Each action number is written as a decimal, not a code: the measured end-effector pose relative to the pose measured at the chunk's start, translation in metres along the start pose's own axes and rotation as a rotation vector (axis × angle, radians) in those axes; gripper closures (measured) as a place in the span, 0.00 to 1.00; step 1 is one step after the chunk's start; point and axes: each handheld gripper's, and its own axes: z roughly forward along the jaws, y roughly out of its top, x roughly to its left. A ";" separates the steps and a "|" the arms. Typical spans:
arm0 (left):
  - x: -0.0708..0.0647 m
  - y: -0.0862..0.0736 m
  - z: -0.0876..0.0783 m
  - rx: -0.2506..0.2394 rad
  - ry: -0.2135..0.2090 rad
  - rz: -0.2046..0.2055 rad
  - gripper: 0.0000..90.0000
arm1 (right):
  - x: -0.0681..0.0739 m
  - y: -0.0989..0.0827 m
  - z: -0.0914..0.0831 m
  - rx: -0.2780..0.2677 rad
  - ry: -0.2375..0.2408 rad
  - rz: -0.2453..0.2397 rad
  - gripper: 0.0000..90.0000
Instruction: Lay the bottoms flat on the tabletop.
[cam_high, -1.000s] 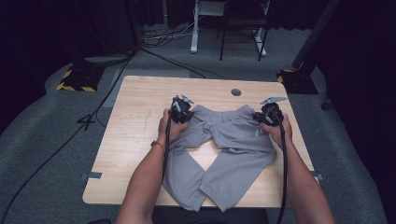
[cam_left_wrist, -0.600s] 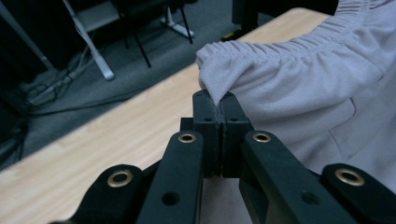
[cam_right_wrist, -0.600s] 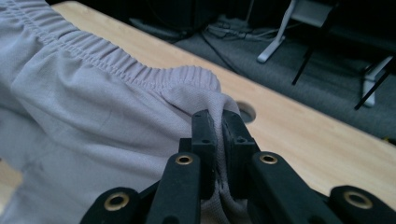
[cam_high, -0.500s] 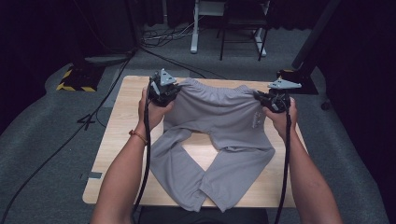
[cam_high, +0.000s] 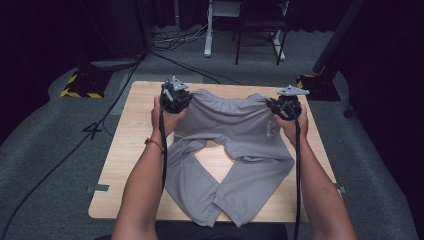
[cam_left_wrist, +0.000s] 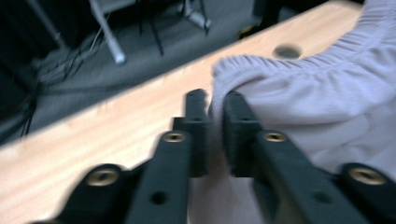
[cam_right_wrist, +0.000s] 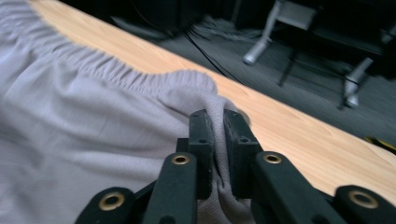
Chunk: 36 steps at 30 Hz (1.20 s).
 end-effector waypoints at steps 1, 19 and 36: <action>-0.002 -0.004 0.008 0.046 0.033 0.000 0.70 | -0.001 -0.003 0.006 0.017 -0.004 0.003 0.79; -0.082 -0.140 -0.063 0.220 -0.436 0.218 0.37 | 0.092 -0.090 -0.076 0.175 0.468 -0.194 0.49; -0.098 -0.182 -0.104 0.250 -0.478 0.264 0.48 | 0.162 -0.150 -0.116 0.280 0.652 -0.360 0.70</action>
